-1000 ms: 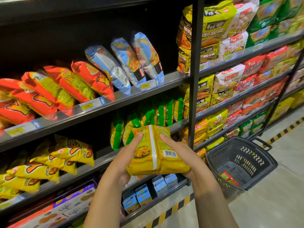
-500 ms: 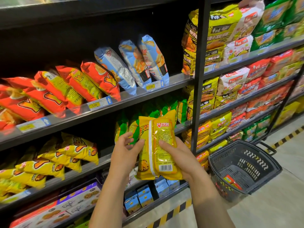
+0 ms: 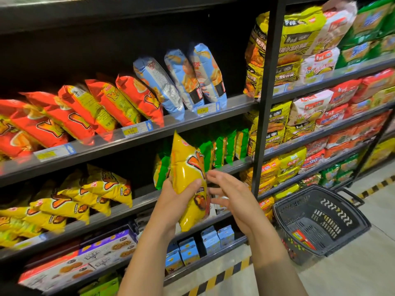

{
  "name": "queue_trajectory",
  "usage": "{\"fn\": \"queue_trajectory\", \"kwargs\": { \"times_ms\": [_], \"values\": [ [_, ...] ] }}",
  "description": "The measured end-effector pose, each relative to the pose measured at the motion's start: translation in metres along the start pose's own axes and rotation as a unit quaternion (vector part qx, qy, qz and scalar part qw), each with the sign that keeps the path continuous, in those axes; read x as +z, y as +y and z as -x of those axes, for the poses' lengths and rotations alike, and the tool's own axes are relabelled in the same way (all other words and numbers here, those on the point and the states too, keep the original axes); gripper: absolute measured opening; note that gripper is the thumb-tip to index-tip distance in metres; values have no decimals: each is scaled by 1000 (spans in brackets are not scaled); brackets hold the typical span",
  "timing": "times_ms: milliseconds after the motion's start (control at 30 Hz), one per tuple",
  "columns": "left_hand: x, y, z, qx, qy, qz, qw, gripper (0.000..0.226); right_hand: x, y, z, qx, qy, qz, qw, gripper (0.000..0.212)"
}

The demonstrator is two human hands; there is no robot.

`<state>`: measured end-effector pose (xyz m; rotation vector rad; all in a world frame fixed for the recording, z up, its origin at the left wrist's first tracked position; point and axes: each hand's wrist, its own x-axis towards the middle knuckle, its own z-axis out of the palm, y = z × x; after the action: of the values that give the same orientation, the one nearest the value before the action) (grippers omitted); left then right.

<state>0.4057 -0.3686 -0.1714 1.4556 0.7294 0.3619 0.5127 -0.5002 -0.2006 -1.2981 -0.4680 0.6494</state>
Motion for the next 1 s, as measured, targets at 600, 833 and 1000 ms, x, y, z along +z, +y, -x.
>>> {"fn": "queue_trajectory", "kwargs": {
  "times_ms": [600,833,1000],
  "values": [
    [-26,-18,-7,-45,-88,159,982,49,6,15,-9,31,-44,-60,997,50],
    [-48,-29,-17,15,-70,91,993,51,19,20,-23,-14,-49,18,999,45],
    [-74,-43,-27,-4,-29,101,995,52,39,38,-45,12,-87,37,995,56]
  ]
}}
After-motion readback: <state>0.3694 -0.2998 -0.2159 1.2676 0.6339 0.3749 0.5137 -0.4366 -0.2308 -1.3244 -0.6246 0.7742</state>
